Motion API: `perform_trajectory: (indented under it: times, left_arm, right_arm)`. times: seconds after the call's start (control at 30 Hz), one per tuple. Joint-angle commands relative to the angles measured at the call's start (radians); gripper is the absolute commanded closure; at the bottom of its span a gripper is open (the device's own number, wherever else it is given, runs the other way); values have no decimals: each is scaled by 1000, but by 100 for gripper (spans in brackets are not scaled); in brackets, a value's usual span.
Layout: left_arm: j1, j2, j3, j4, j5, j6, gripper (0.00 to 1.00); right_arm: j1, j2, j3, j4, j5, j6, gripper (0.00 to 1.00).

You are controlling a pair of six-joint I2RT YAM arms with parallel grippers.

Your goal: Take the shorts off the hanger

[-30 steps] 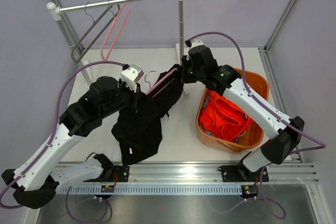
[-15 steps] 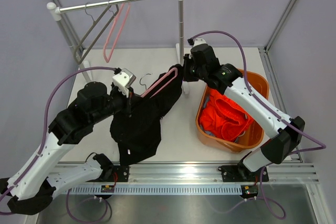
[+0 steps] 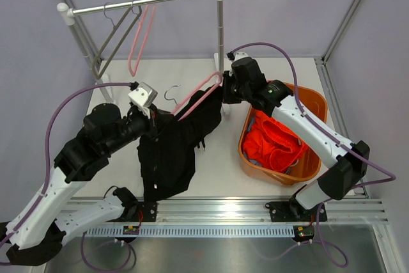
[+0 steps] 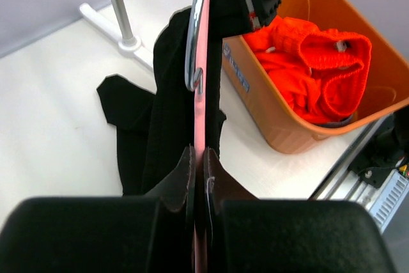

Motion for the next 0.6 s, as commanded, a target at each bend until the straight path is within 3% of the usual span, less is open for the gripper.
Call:
perform_trajectory:
  times: [0.0, 0.13, 0.37, 0.57]
  left_arm:
    - [-6, -38, -12, 137, -31, -45, 100]
    - [-6, -21, -21, 180, -172, -91, 100]
    - [-6, -39, -104, 360, -278, -176, 100]
    - [-6, -15, -130, 432, -362, -184, 100]
  right_arm:
    - [-4, -45, -13, 29, 46, -26, 100]
    - [65, -60, 8, 8, 50, -39, 100]
    - [252, -74, 91, -41, 14, -93, 100]
    - [406, -73, 142, -55, -152, -212, 100]
